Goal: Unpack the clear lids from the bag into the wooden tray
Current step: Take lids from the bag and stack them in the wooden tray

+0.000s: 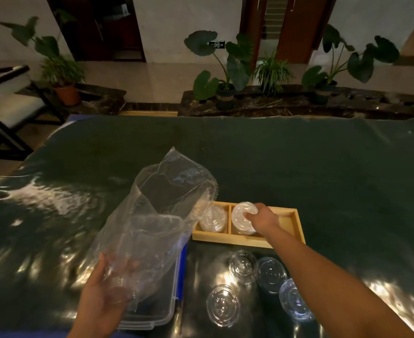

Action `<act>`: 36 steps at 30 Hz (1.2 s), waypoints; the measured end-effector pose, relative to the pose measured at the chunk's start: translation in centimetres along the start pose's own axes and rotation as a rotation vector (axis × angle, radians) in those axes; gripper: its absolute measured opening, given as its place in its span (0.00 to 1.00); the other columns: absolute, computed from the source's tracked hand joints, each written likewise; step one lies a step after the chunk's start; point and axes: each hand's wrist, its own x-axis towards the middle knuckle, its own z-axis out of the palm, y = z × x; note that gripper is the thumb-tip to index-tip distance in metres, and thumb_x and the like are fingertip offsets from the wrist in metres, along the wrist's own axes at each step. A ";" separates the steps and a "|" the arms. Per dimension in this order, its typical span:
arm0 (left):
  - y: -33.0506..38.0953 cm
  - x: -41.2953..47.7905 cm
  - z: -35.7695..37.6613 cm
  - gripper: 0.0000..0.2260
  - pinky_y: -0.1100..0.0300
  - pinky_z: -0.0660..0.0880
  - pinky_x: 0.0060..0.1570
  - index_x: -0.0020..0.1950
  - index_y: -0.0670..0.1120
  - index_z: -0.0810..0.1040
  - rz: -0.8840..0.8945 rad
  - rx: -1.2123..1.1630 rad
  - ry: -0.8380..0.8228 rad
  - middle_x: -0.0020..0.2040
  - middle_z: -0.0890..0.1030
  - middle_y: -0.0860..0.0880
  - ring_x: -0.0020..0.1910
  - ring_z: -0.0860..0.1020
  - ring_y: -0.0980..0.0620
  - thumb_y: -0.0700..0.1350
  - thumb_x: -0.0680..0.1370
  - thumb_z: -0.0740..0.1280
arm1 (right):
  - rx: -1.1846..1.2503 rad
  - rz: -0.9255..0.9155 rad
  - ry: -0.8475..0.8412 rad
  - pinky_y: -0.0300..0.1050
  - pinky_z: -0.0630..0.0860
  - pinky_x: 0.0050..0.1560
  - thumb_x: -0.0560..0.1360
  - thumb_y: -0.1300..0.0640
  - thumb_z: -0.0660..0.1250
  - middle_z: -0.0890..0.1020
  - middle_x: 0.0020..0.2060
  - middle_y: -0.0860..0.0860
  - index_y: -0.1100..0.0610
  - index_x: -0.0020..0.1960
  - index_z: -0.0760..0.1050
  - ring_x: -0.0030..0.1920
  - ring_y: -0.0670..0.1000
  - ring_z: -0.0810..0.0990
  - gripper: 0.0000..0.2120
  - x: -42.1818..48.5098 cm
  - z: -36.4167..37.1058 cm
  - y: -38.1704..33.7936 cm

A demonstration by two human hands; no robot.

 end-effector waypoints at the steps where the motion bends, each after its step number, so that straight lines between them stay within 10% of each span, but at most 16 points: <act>1: 0.0 0.1 0.0 0.27 0.47 0.85 0.38 0.77 0.48 0.71 -0.004 -0.002 -0.007 0.70 0.77 0.35 0.49 0.86 0.41 0.60 0.82 0.60 | -0.052 -0.018 0.007 0.54 0.73 0.64 0.78 0.44 0.66 0.77 0.66 0.56 0.53 0.71 0.68 0.63 0.59 0.76 0.25 0.2 0.3 -0.1; 4: 0.0 0.3 -0.1 0.25 0.38 0.81 0.50 0.75 0.50 0.74 -0.008 -0.009 -0.006 0.72 0.75 0.35 0.63 0.80 0.36 0.60 0.82 0.60 | -0.089 -0.026 0.069 0.51 0.74 0.63 0.76 0.43 0.68 0.70 0.71 0.58 0.55 0.74 0.66 0.64 0.58 0.76 0.31 0.5 0.6 0.0; 11: 0.4 1.3 -0.4 0.19 0.38 0.83 0.46 0.64 0.51 0.83 0.032 -0.015 0.029 0.58 0.86 0.41 0.52 0.87 0.40 0.59 0.82 0.61 | -0.233 -0.092 0.183 0.48 0.76 0.48 0.76 0.39 0.63 0.81 0.61 0.53 0.49 0.72 0.68 0.65 0.57 0.74 0.28 0.5 0.1 0.6; 18: 0.3 1.5 -0.2 0.20 0.38 0.84 0.44 0.66 0.50 0.81 0.062 -0.041 0.027 0.56 0.87 0.43 0.50 0.87 0.42 0.59 0.83 0.60 | -0.070 -0.093 0.111 0.53 0.78 0.60 0.79 0.44 0.64 0.80 0.63 0.54 0.53 0.70 0.72 0.62 0.57 0.77 0.22 0.1 0.2 1.2; 26: 0.2 1.2 -0.7 0.20 0.40 0.84 0.38 0.45 0.53 0.89 0.074 -0.050 0.016 0.49 0.89 0.45 0.45 0.88 0.43 0.58 0.83 0.59 | -0.173 -0.113 0.112 0.51 0.75 0.58 0.77 0.45 0.68 0.79 0.64 0.51 0.49 0.69 0.73 0.65 0.56 0.73 0.22 -0.2 0.2 1.9; 36: 0.5 1.1 -0.9 0.19 0.36 0.83 0.43 0.53 0.53 0.88 0.081 -0.060 0.005 0.55 0.88 0.43 0.50 0.87 0.41 0.59 0.83 0.60 | -0.398 -0.269 0.079 0.54 0.72 0.63 0.67 0.35 0.72 0.71 0.71 0.50 0.46 0.74 0.64 0.71 0.57 0.66 0.40 -1.3 1.1 2.1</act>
